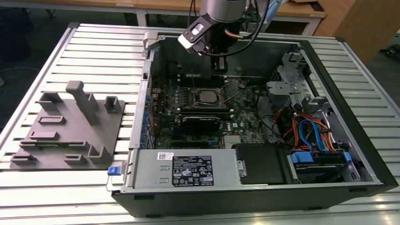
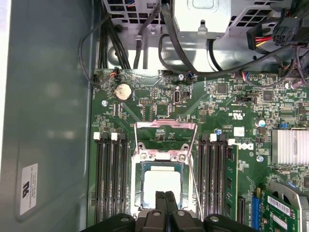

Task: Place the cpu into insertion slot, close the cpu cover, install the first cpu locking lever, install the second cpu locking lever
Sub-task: 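Close the cpu cover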

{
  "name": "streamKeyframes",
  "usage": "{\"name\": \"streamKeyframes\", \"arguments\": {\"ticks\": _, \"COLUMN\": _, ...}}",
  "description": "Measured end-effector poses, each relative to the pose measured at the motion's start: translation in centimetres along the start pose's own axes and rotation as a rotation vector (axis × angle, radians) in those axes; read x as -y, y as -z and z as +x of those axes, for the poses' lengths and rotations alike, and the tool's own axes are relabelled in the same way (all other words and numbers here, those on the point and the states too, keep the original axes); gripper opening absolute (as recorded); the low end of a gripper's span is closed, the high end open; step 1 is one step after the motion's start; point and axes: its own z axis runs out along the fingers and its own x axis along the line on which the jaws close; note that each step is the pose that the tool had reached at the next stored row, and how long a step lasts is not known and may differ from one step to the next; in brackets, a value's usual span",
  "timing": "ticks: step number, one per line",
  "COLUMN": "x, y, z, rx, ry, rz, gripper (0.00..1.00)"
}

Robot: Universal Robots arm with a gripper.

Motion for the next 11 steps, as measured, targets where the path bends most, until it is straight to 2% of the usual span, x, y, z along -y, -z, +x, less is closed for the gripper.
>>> {"name": "streamKeyframes", "arguments": {"ticks": 2, "x": -0.01, "y": 0.19, "z": 0.0, "rx": 0.0, "ry": 0.0, "rz": 0.0, "gripper": 0.1}}
{"name": "streamKeyframes", "arguments": {"ticks": 11, "x": -0.01, "y": 0.26, "z": 0.0, "rx": -0.0001, "ry": 0.0, "rz": 0.0, "gripper": 0.1}}
